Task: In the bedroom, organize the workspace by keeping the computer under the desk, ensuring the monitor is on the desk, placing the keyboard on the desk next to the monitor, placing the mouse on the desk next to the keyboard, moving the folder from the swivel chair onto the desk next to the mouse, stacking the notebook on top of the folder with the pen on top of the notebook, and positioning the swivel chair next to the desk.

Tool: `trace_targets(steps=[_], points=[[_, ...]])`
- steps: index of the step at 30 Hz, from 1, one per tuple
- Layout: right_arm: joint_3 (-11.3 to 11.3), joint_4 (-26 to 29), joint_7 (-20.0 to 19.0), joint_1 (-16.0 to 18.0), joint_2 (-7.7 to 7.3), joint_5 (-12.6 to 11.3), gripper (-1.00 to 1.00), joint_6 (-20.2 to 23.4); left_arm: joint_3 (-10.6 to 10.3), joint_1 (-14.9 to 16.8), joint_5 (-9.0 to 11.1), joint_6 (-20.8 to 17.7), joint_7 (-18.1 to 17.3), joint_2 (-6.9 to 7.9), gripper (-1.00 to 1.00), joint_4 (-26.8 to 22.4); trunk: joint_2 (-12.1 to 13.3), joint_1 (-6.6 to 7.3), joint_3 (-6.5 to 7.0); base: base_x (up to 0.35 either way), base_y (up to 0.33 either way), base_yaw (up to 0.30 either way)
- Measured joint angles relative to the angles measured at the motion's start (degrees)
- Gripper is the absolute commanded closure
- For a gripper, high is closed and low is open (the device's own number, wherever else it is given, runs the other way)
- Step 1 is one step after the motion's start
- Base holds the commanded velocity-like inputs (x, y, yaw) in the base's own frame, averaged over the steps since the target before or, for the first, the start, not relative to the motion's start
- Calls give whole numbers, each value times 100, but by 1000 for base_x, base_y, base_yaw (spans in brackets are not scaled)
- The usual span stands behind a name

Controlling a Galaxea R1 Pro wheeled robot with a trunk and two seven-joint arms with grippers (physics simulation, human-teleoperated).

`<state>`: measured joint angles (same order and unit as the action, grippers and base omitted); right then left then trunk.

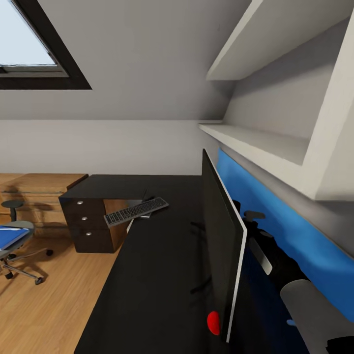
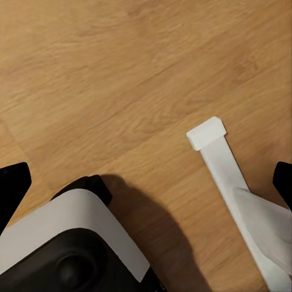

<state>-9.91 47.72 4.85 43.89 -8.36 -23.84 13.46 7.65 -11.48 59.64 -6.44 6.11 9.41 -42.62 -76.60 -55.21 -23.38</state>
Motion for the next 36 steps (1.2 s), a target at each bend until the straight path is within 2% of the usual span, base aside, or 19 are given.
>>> trace_targets(steps=[12, 21, 34, 35, 36], points=[[2, 0, 6, 2, 0, 7, 100, -10, -5, 0, 11, 1, 5, 0, -100, -1, -482, -264, -216, 0, 0, 0], [-5, 9, -5, 1, 5, 0, 100, 10, -8, -1, -3, 30, 26, -6, -100, -6, -483, -264, -215, 0, 0, -127], [-8, 5, -1, 0, 5, 9, 100, -8, 2, -61, 24, 61, 7, -4, -100, 1, -483, -264, -216, 0, 0, -12], [-9, 6, -1, 0, 6, 11, -100, -7, 2, -61, 25, 61, 7, -5, -100, 2, -483, -264, -216, 0, 0, 0], [-6, 11, 8, 3, 8, 12, -100, -5, 4, -61, 26, 62, 7, -6, -100, 2, -484, -264, -215, 0, 0, 0]])
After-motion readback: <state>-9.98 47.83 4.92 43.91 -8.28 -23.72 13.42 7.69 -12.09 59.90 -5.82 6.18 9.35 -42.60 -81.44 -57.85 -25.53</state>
